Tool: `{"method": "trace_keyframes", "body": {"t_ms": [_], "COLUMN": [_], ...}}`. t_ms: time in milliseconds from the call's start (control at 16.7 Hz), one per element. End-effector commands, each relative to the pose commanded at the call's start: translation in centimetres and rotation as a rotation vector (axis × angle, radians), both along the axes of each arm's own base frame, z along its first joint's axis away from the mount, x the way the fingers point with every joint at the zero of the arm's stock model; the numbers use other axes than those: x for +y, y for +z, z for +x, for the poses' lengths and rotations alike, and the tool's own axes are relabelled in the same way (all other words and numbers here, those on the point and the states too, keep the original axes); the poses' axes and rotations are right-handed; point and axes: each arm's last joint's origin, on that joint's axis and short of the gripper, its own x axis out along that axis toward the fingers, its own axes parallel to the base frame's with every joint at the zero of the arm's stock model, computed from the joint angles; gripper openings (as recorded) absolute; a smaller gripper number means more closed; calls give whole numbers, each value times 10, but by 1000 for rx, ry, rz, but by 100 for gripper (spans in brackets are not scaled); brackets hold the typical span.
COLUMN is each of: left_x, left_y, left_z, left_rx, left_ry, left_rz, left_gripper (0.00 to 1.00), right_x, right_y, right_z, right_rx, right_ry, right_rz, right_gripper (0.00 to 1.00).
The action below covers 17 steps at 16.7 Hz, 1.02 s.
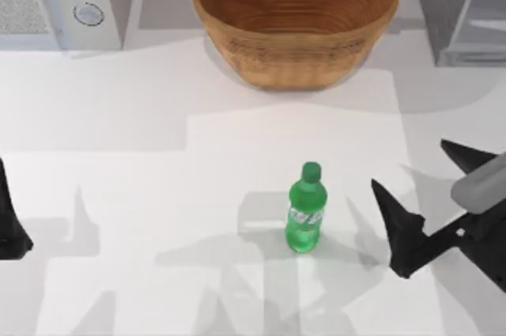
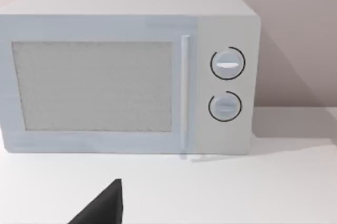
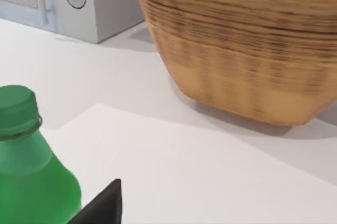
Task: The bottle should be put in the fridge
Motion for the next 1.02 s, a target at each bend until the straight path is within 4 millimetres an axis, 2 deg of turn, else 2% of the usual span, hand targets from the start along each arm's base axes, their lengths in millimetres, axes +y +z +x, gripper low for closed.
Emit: {"method": "trace_keyframes", "body": {"t_ms": [240,480,1020], "left_x": [0,0,0], "left_y": [0,0,0], "left_z": [0,0,0], "left_rx": [0,0,0], "left_ry": [0,0,0], "left_rz": [0,0,0], "left_gripper": [100,100,100], "right_x": [28,43,47], "right_y": [-30,-49,-53], "right_z": [-4,-12,-12], "right_rx": [37,54,59], "right_ry": [129,209,222], "right_rz": [-25,-38,-42], "right_gripper": [100,100,100]}}
